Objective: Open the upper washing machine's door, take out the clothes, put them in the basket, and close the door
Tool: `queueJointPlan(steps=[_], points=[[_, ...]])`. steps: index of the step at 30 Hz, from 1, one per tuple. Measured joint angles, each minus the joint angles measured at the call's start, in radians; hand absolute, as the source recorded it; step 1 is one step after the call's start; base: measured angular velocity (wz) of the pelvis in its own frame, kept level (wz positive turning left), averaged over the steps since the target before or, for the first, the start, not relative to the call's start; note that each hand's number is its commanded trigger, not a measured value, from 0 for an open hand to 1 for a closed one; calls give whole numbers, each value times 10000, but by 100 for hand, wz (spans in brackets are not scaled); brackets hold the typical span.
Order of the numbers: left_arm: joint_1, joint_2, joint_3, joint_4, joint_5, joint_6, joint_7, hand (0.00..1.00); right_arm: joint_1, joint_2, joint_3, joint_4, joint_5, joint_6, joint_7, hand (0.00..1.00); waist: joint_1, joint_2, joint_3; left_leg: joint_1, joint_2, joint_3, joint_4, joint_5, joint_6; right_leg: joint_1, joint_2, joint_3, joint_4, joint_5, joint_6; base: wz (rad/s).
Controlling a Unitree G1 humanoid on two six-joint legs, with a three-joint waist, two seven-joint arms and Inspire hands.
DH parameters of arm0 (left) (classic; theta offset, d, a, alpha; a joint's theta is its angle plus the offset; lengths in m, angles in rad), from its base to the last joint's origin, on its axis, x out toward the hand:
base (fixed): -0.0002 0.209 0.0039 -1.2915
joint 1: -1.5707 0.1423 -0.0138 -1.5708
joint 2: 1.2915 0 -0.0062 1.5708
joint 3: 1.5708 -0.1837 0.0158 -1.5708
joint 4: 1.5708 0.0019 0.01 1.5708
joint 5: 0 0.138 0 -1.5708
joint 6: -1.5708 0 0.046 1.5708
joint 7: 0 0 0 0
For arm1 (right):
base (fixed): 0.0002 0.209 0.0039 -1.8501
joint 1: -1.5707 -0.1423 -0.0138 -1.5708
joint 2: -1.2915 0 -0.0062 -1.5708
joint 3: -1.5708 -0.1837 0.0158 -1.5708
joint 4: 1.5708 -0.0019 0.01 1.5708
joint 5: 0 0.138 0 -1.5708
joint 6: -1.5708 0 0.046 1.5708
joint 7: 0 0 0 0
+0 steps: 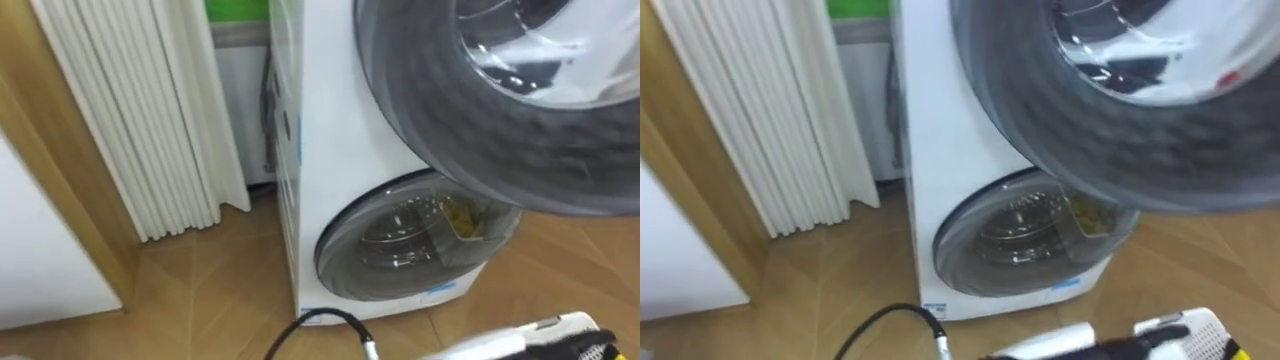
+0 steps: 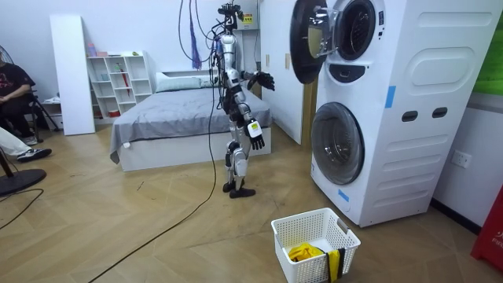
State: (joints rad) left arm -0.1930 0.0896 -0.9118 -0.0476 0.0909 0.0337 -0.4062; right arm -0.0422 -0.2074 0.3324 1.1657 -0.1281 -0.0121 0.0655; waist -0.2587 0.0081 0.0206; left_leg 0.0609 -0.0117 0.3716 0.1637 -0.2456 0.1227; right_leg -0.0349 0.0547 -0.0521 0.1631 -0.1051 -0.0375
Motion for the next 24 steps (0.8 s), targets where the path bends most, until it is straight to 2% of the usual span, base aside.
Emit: queueJointPlan(steps=[2, 3, 6, 11, 14, 17, 19, 20, 21, 22, 23, 24], points=[[-9, 0, -164, 151, 184, -2, -144, 0, -3, 0, -5, -6, -23, -23, 0, 0, -162, -21, 19, 25, 0, 1, -44, -18, -29, 41, 16, 8, -97, -12, -4, -3], [-61, -3, -304, 290, 448, -22, -188, 0, -6, -13, -23, -6, -112, -64, 1, 0, -216, 47, 13, 24, 0, 2, -66, -22, -36, 32, 26, 18, -106, -12, -4, -4], [-163, -23, -435, 907, 1418, -47, -331, 0, -38, 7, -46, -23, -176, -87, 25, 0, -290, 62, 14, 37, 0, 1, -113, -26, -43, 5, 52, 67, -120, -13, -5, -4], [-163, -45, -324, 2746, 2061, -76, -324, 0, -50, 49, -52, -60, -166, -78, 24, 0, -248, 86, 12, 40, 2, -34, -112, -32, -53, -21, 89, 246, -115, -11, -7, -11], [-153, -72, 187, 3692, 2081, -257, -82, 0, -35, 64, -148, -28, -167, -69, 27, 0, -111, 49, 36, 95, 2, -69, -110, -33, -56, 15, 101, 281, -112, -11, -8, -5], [176, -242, 949, 4864, 1920, -788, 142, 0, 81, 131, -447, -30, -169, -69, 19, 0, 219, -49, 108, 140, 2, -141, -110, -30, -60, 49, 122, 386, -115, -18, -19, -9], [665, -451, 1727, 5815, 1848, -1279, 471, 0, 247, 216, -801, -75, -171, -76, -18, 0, 567, -143, 139, 170, 20, -156, -121, -56, -105, 70, 159, 416, -122, -29, -36, -6], [753, -479, 1878, 6125, 1926, -1334, 703, 0, 307, 218, -876, -75, -163, -76, -21, 0, 668, -156, 138, 182, 27, -159, -126, -66, -122, 76, 170, 424, -121, -33, -42, -7], [807, -447, 2277, 7077, 2229, -1309, 1241, 0, 358, 219, -1054, -76, -81, -76, -10, 0, 783, -177, 123, 200, 34, -176, -126, -72, -132, 80, 179, 430, -115, -41, -59, -5], [917, -331, 3003, 8113, 2341, -1131, 1663, 0, 362, 259, -1263, -112, -46, -83, -10, 0, 836, -184, 116, 206, 35, -222, -119, -71, -135, 76, 187, 435, -107, -50, -80, -7], [1001, -283, 3434, 8581, 2432, -1085, 1874, 0, 367, 287, -1346, -111, -4, -84, -22, 0, 896, -188, 110, 211, 36, -257, -110, -67, -142, 77, 195, 433, -108, -52, -93, -9], [1121, -72, 4170, 9481, 2639, -1025, 2309, 0, 447, 321, -1484, -124, 40, -84, -88, 0, 1050, -186, 79, 215, 38, -374, -104, -62, -151, 80, 208, 446, -118, -53, -115, -3]])
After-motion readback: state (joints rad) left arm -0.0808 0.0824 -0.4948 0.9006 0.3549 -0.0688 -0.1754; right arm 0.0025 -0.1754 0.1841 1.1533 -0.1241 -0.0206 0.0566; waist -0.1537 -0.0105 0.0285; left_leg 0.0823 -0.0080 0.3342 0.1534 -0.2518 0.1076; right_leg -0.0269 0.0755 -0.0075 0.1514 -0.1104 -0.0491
